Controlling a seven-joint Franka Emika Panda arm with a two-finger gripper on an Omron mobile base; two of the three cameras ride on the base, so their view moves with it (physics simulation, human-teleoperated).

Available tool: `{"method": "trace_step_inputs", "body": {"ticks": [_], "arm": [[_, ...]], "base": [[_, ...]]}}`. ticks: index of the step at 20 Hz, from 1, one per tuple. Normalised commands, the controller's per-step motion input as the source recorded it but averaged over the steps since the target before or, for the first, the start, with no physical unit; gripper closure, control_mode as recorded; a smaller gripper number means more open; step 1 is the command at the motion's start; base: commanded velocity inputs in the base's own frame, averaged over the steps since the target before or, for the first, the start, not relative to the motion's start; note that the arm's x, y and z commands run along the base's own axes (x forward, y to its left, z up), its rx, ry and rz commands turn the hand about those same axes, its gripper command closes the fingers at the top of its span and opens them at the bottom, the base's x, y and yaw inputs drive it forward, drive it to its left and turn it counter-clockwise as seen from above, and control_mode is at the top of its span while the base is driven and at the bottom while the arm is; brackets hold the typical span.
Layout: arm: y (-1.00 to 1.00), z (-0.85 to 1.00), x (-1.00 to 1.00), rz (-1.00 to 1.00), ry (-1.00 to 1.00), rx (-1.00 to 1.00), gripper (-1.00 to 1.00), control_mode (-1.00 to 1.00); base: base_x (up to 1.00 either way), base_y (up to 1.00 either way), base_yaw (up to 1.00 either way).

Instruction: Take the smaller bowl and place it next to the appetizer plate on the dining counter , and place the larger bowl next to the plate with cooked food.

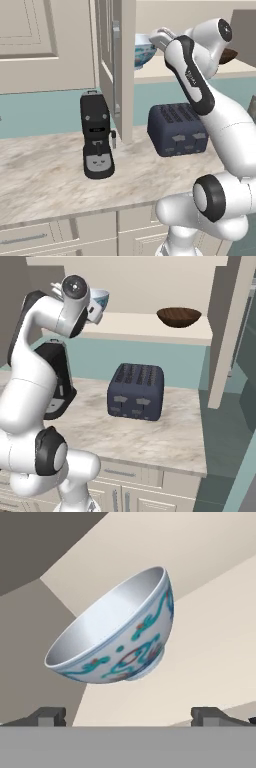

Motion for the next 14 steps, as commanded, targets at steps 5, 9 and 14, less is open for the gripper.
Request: {"method": "trace_step_inputs", "body": {"ticks": [5, 9, 14], "arm": [[0.02, 0.04, 0.16, -0.03, 0.00, 0.00, -1.00, -1.00], [0.04, 0.04, 0.16, -0.05, 0.00, 0.00, -1.00, -1.00], [0.15, 0.02, 0.23, -0.06, 0.01, 0.00, -1.00, -1.00]], "base": [[0.00, 0.00, 0.00], [0.00, 0.00, 0.00], [0.00, 0.00, 0.00]]}}
